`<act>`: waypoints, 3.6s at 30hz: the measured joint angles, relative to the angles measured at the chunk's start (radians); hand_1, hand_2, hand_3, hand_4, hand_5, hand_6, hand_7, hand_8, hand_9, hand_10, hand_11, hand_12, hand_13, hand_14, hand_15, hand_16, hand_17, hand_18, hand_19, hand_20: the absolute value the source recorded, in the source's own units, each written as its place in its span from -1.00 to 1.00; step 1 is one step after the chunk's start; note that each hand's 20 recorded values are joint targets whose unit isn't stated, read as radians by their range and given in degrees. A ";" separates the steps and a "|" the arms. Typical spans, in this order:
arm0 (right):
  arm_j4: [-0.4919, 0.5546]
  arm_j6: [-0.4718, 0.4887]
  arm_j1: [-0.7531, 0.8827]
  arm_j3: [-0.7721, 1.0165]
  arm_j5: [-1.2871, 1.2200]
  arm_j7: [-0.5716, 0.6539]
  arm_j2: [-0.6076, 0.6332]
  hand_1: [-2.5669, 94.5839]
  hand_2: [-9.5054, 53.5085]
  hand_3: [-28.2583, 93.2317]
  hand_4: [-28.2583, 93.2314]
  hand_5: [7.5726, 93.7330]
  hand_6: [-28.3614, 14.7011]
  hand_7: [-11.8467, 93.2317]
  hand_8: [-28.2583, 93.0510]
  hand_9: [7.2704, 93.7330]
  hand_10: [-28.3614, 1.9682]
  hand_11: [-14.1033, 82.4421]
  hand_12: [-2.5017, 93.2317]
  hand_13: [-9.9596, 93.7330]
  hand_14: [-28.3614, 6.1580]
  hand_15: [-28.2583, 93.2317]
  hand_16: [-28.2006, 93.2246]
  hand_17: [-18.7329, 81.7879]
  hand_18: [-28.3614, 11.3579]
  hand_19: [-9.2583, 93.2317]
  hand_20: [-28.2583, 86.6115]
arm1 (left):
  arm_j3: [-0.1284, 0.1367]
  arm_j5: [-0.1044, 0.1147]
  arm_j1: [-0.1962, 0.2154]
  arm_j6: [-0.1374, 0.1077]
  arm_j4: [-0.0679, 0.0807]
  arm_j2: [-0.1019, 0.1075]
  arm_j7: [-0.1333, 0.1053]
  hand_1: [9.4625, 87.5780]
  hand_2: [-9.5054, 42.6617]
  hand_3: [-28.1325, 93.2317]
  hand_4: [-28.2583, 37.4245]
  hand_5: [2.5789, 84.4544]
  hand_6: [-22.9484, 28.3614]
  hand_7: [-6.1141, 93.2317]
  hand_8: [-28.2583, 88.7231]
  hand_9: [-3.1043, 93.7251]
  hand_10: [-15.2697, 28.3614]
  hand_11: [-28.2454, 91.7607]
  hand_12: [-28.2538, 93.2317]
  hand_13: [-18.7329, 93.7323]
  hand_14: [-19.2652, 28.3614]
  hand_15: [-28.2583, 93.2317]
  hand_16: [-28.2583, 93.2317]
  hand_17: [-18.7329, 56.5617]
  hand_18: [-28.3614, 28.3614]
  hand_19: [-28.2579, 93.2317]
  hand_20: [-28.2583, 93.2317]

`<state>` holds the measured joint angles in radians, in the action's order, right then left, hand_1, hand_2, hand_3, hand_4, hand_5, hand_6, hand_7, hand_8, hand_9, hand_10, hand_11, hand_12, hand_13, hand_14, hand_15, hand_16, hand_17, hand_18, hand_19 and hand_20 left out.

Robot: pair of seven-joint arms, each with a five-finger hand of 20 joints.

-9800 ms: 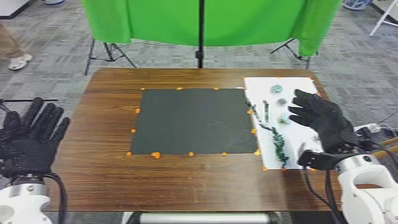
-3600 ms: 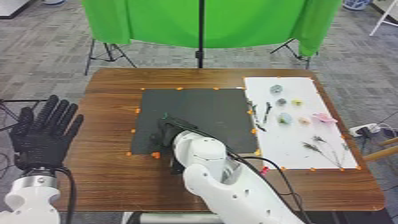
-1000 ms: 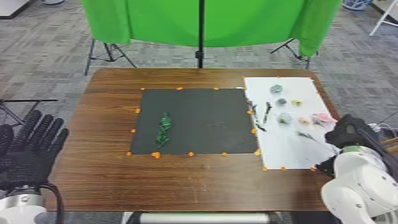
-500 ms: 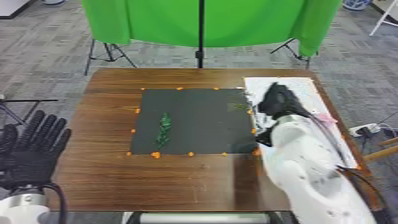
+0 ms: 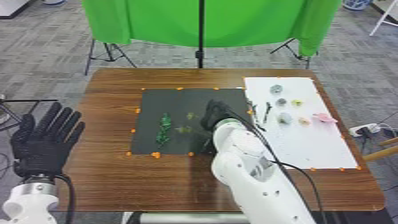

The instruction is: Arrange flowers

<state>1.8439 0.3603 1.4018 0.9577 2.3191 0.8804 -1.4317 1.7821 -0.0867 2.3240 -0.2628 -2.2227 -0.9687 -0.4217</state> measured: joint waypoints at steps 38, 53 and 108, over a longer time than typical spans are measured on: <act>-0.004 -0.006 0.005 -0.037 -0.108 0.062 -0.047 -0.03 -0.86 0.50 -0.76 0.58 -0.04 -0.38 -0.43 0.55 -0.55 -0.36 -0.59 0.53 -0.19 0.48 -0.09 0.16 -0.92 1.00 0.24 | -0.033 0.012 -0.031 -0.011 0.015 0.017 0.003 -0.65 -0.14 0.67 -1.00 -0.02 0.28 -0.76 -0.66 -0.19 0.37 -0.30 -0.37 -0.15 0.37 -0.28 -0.54 -0.66 0.46 -0.07 -0.33; 0.119 0.059 0.004 0.031 -0.201 0.039 0.009 -0.15 -0.81 0.54 -0.77 0.57 -0.08 -0.55 -0.68 0.53 -0.58 -0.40 -0.59 0.52 -0.31 0.45 -0.09 0.11 -0.96 1.00 0.17 | -0.022 0.022 -0.012 -0.010 0.012 -0.009 -0.014 -0.65 -0.14 0.67 -1.00 -0.01 0.27 -0.75 -0.66 -0.18 0.35 -0.30 -0.37 -0.14 0.36 -0.28 -0.55 -0.65 0.45 -0.07 -0.33; -0.030 -0.232 0.104 0.159 0.134 -0.040 0.280 0.21 -1.00 0.68 -0.86 0.83 0.05 -0.32 -0.17 0.87 -0.05 -0.29 0.11 0.67 -0.14 0.59 -0.01 0.25 -0.93 1.00 0.38 | -0.044 0.019 -0.023 0.002 0.018 -0.046 -0.003 -0.66 -0.15 0.67 -1.00 -0.02 0.25 -0.74 -0.67 -0.18 0.31 -0.29 -0.38 -0.13 0.33 -0.27 -0.55 -0.64 0.44 -0.07 -0.33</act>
<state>1.8137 0.1282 1.5056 1.1171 2.4527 0.8405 -1.1522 1.7385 -0.0677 2.3007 -0.2605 -2.2044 -1.0147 -0.4252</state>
